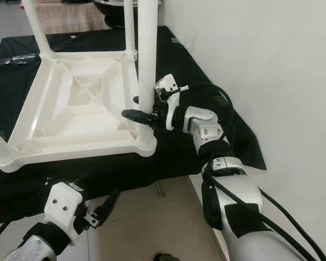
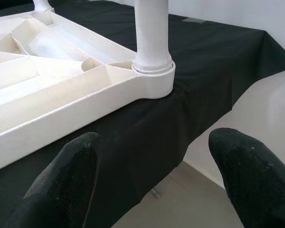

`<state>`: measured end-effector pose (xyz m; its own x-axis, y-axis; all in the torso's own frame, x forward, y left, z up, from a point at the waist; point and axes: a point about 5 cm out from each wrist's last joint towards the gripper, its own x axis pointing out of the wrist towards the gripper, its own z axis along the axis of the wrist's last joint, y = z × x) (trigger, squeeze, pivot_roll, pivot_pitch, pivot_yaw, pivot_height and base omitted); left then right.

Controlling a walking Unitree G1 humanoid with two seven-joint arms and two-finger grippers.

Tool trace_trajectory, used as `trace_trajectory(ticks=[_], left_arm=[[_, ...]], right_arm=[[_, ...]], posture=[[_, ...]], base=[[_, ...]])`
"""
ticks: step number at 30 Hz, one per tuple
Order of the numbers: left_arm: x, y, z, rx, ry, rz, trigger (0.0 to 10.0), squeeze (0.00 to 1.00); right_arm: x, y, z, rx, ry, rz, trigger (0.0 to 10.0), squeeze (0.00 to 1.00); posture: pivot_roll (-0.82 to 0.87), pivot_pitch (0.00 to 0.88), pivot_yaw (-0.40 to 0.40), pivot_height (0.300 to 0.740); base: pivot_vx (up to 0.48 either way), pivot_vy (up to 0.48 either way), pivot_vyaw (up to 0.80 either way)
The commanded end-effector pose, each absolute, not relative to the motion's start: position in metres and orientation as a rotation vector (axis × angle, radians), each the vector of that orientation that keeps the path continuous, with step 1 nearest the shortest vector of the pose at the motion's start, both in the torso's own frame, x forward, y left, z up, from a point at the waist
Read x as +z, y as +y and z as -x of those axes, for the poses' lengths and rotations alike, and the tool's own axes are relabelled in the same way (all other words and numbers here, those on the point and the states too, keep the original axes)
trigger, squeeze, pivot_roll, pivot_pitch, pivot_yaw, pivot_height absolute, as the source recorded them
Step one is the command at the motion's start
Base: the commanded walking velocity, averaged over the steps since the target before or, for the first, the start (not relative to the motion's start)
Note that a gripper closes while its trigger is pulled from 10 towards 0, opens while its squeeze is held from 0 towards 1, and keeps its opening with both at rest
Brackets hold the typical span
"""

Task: Building children table

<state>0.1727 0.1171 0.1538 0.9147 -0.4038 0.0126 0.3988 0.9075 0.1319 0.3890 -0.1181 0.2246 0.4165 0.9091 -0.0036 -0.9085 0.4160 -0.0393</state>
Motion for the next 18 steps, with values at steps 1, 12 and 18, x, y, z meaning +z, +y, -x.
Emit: trace_trajectory(ticks=[1, 12, 18], left_arm=[[0.152, 0.116, -0.171, -0.418, -0.023, -0.126, 10.0, 0.0], [0.151, 0.117, -0.175, -0.408, -0.025, -0.129, 10.0, 0.0], [0.154, 0.123, -0.186, -0.414, -0.035, -0.144, 10.0, 0.0]], right_arm=[[0.222, -0.124, -0.39, 1.112, -0.009, 0.031, 0.0, 0.0], [0.169, -0.125, -0.365, 0.468, 0.047, 0.111, 0.0, 0.0], [0.155, -0.054, -0.29, 0.331, 0.018, 0.076, 0.0, 0.0]], posture=[[0.08, 0.198, -0.081, 0.74], [0.06, 0.197, -0.087, 0.74], [0.0, 0.223, -0.022, 0.74]], base=[[0.0, 0.0, 0.0], [0.0, 0.0, 0.0], [0.0, 0.0, 0.0]])
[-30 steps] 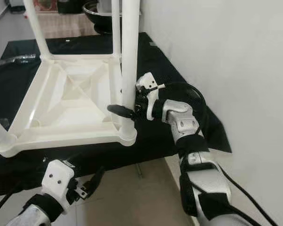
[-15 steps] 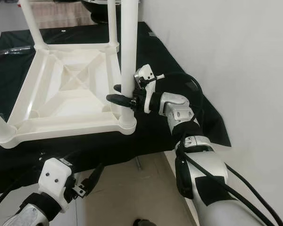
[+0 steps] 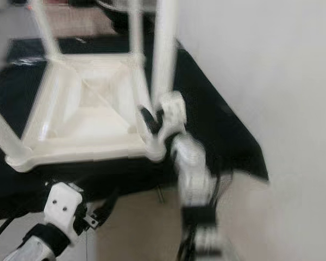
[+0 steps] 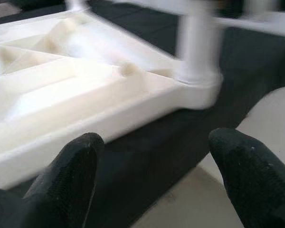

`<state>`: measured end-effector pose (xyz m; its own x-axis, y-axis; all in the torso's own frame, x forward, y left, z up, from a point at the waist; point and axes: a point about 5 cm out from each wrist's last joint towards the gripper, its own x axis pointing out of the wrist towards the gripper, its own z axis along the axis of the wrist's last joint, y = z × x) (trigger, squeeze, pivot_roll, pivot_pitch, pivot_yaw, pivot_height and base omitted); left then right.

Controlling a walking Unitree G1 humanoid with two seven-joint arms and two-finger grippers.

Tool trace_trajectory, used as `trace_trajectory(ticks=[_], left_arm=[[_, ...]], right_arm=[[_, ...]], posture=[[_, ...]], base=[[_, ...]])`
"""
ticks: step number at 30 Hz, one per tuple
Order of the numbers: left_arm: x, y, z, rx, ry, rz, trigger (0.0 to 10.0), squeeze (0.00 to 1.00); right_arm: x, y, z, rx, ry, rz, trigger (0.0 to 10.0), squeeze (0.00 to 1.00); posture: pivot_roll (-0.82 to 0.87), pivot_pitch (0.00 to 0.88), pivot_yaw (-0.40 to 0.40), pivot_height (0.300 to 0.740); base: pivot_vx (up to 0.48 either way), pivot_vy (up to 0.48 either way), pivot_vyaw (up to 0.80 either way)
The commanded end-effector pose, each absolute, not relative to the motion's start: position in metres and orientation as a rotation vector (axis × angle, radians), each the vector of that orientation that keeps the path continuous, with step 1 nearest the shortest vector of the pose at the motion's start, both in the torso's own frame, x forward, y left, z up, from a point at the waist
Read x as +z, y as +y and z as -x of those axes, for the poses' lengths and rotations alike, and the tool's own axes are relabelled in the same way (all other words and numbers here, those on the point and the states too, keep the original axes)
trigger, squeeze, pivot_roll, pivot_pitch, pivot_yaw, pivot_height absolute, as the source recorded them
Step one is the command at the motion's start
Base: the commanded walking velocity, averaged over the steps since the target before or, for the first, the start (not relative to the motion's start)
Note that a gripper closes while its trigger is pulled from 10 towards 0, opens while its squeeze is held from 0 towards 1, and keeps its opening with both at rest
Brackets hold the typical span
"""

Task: Building children table

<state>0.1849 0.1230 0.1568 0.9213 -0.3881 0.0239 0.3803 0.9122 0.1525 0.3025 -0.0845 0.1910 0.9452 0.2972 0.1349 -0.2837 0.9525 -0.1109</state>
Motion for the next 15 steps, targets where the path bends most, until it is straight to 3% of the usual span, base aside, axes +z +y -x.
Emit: trace_trajectory(ticks=[1, 2, 3, 4, 5, 6, 7, 8, 9, 11, 12, 15], left_arm=[[0.154, 0.123, -0.186, -0.414, -0.035, -0.144, 10.0, 0.0], [0.154, 0.123, -0.19, -0.419, -0.036, -0.147, 10.0, 0.0], [0.154, 0.124, -0.193, -0.425, -0.036, -0.15, 10.0, 0.0], [0.154, 0.124, -0.193, -0.425, -0.036, -0.15, 10.0, 0.0], [0.153, 0.124, -0.196, -0.427, -0.036, -0.151, 10.0, 0.0], [0.153, 0.125, -0.198, -0.428, -0.035, -0.152, 10.0, 0.0], [0.153, 0.125, -0.199, -0.427, -0.037, -0.153, 10.0, 0.0], [0.153, 0.125, -0.201, -0.425, -0.039, -0.154, 10.0, 0.0], [0.153, 0.125, -0.202, -0.422, -0.041, -0.155, 10.0, 0.0], [0.153, 0.125, -0.203, -0.42, -0.043, -0.156, 10.0, 0.0], [0.153, 0.126, -0.204, -0.416, -0.043, -0.156, 10.0, 0.0], [0.153, 0.126, -0.205, -0.416, -0.042, -0.155, 10.0, 0.0]], right_arm=[[0.155, -0.054, -0.29, 0.331, 0.018, 0.076, 0.0, 0.0], [0.153, -0.045, -0.293, 0.377, 0.021, 0.07, 0.0, 0.0], [0.153, -0.043, -0.298, 0.391, 0.011, 0.069, 1.1, 0.0], [0.153, -0.043, -0.298, 0.391, 0.011, 0.069, 1.1, 0.0], [0.155, -0.043, -0.302, 0.409, 0.008, 0.075, 3.1, 0.0], [0.157, -0.044, -0.303, 0.411, 0.011, 0.083, 3.1, 0.0], [0.166, -0.044, -0.307, 0.453, -0.021, 0.075, 10.0, 0.0], [0.172, -0.044, -0.309, 0.483, -0.041, 0.067, 10.0, 0.0], [0.182, -0.045, -0.309, 0.512, -0.062, 0.03, 10.0, 0.71], [0.189, -0.045, -0.308, 0.53, -0.076, 0.005, 10.0, 0.71], [0.2, -0.042, -0.303, 0.656, -0.091, -0.043, 10.0, 1.0], [0.204, -0.043, -0.302, 0.719, -0.099, -0.042, 10.0, 1.0]], posture=[[0.0, 0.223, -0.022, 0.74], [0.01, 0.218, -0.014, 0.74], [0.01, 0.211, -0.013, 0.74], [0.01, 0.211, -0.013, 0.74], [0.01, 0.208, -0.011, 0.74], [0.0, 0.206, -0.01, 0.74], [0.0, 0.198, -0.012, 0.74], [0.0, 0.196, -0.015, 0.74], [0.0, 0.192, -0.017, 0.74], [0.0, 0.192, -0.017, 0.74], [0.01, 0.187, -0.021, 0.74], [0.01, 0.182, -0.026, 0.74]], base=[[0.0, 0.0, 0.0], [0.0, 0.0, 0.0], [0.0, 0.0, 0.0], [0.0, 0.0, 0.0], [0.0, 0.0, 0.0], [0.0, 0.0, 0.0], [0.0, 0.0, 0.0], [0.0, 0.0, 0.0], [0.0, 0.0, 0.0], [0.0, 0.0, 0.0], [0.0, 0.0, 0.0], [0.0, 0.0, 0.0]])
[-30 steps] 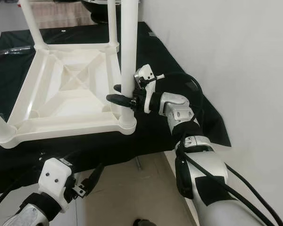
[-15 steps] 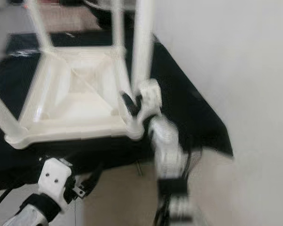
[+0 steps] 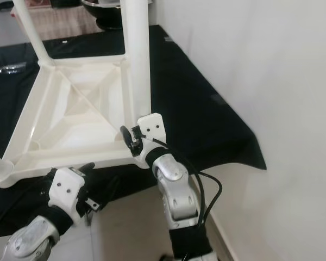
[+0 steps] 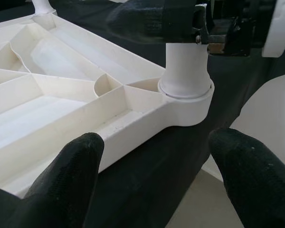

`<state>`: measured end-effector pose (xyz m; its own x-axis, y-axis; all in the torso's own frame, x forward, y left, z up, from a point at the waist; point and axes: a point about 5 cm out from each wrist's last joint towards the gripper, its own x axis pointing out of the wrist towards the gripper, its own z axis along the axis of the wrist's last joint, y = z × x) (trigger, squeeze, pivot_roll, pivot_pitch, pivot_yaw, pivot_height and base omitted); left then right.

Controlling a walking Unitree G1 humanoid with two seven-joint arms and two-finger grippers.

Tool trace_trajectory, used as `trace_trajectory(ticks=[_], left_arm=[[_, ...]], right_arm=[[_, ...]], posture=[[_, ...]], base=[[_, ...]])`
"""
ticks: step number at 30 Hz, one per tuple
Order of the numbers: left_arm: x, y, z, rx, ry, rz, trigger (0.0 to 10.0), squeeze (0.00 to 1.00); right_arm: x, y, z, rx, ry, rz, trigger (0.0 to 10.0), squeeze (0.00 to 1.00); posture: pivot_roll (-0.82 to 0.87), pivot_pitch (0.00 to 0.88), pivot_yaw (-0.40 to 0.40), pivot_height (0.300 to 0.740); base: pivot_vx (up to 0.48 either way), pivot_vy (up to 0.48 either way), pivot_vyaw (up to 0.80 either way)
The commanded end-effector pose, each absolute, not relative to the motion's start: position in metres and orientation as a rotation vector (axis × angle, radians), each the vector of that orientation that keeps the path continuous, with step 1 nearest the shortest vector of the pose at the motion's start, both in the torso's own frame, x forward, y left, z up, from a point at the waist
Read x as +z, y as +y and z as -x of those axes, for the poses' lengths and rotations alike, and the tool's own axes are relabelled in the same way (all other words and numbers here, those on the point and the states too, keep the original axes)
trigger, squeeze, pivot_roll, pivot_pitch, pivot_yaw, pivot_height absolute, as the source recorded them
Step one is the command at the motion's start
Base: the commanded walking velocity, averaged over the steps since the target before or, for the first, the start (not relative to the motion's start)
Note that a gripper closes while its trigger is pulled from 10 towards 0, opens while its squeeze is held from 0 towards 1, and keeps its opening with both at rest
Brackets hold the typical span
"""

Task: Building children table

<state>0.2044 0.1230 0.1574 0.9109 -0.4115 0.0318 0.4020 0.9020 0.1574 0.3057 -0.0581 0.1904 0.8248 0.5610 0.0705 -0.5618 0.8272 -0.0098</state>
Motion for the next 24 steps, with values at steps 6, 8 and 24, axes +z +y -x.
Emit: trace_trajectory(ticks=[6, 8, 24], left_arm=[[0.153, 0.121, -0.203, -0.425, -0.047, -0.146, 10.0, 0.0], [0.153, 0.121, -0.203, -0.425, -0.047, -0.146, 10.0, 0.0], [0.154, 0.12, -0.184, -0.424, -0.026, -0.138, 10.0, 0.0]], right_arm=[[0.214, -0.071, -0.321, 1.051, -0.13, 0.107, 10.0, 0.36], [0.214, -0.071, -0.321, 1.051, -0.13, 0.107, 10.0, 0.36], [0.227, -0.122, -0.375, 1.154, -0.028, 0.103, 10.0, 0.0]], posture=[[0.04, 0.19, -0.038, 0.74], [0.04, 0.19, -0.038, 0.74], [0.1, 0.23, -0.032, 0.74]], base=[[0.0, 0.0, 0.0], [0.0, 0.0, 0.0], [0.0, 0.0, 0.0]])
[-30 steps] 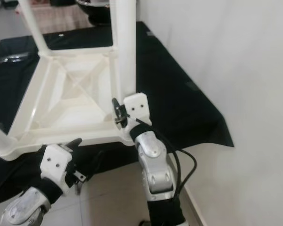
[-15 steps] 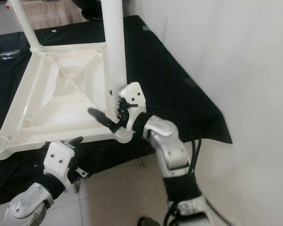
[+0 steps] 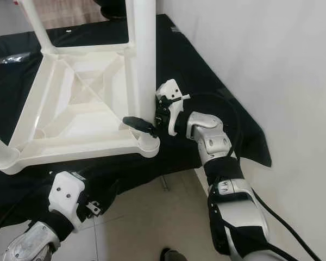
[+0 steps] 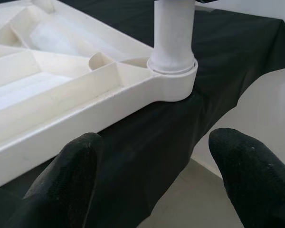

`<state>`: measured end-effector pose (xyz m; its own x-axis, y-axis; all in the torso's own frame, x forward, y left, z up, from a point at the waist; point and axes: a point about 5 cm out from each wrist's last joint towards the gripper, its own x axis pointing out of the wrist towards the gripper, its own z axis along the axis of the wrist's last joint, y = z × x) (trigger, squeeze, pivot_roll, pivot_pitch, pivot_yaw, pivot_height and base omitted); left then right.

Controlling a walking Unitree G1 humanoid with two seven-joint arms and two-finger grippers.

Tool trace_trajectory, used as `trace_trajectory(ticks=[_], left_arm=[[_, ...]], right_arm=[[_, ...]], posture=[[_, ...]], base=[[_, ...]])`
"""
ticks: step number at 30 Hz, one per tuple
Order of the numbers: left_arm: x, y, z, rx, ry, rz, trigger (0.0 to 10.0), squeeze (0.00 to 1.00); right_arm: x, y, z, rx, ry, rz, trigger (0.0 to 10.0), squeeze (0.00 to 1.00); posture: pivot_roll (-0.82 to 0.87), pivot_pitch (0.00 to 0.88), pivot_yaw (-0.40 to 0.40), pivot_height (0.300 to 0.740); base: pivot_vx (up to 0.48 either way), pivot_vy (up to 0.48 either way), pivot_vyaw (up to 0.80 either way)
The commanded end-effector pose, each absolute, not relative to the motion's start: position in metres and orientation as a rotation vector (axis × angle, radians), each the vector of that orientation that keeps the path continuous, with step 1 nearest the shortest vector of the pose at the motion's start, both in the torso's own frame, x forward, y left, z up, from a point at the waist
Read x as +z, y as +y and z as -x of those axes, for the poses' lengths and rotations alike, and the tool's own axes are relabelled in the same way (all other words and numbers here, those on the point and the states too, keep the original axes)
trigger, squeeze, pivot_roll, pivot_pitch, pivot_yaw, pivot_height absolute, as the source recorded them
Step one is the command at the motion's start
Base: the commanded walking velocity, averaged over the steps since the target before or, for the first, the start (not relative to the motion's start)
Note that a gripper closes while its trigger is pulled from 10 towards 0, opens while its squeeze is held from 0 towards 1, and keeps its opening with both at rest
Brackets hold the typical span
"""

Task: Building children table

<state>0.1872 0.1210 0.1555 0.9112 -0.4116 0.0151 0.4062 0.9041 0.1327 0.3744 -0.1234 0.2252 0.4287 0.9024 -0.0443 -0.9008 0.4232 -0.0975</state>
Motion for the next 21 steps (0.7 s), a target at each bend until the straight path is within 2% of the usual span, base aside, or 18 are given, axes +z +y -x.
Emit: trace_trajectory(ticks=[1, 5, 6, 15, 21], left_arm=[[0.154, 0.121, -0.182, -0.424, -0.024, -0.138, 10.0, 0.0], [0.155, 0.122, -0.179, -0.422, -0.019, -0.137, 10.0, 0.0], [0.156, 0.122, -0.176, -0.421, -0.016, -0.137, 10.0, 0.0], [0.157, 0.123, -0.174, -0.419, -0.011, -0.137, 10.0, 0.0], [0.156, 0.121, -0.176, -0.417, -0.01, -0.132, 10.0, 0.0]], right_arm=[[0.228, -0.123, -0.376, 1.173, -0.026, 0.095, 10.0, 0.0], [0.229, -0.122, -0.378, 1.23, -0.016, 0.073, 10.0, 0.0], [0.229, -0.121, -0.378, 1.265, -0.016, 0.063, 0.0, 0.0], [0.227, -0.118, -0.379, 1.291, -0.022, 0.039, 0.0, 0.0], [0.219, -0.128, -0.378, 1.196, -0.062, 0.052, 0.0, 0.0]], posture=[[0.1, 0.235, -0.032, 0.74], [0.11, 0.242, -0.031, 0.74], [0.12, 0.248, -0.031, 0.74], [0.12, 0.254, -0.03, 0.74], [0.09, 0.246, -0.039, 0.74]], base=[[0.0, 0.0, 0.0], [0.0, 0.0, 0.0], [0.0, 0.0, 0.0], [0.0, 0.0, 0.0], [0.0, 0.0, 0.0]])
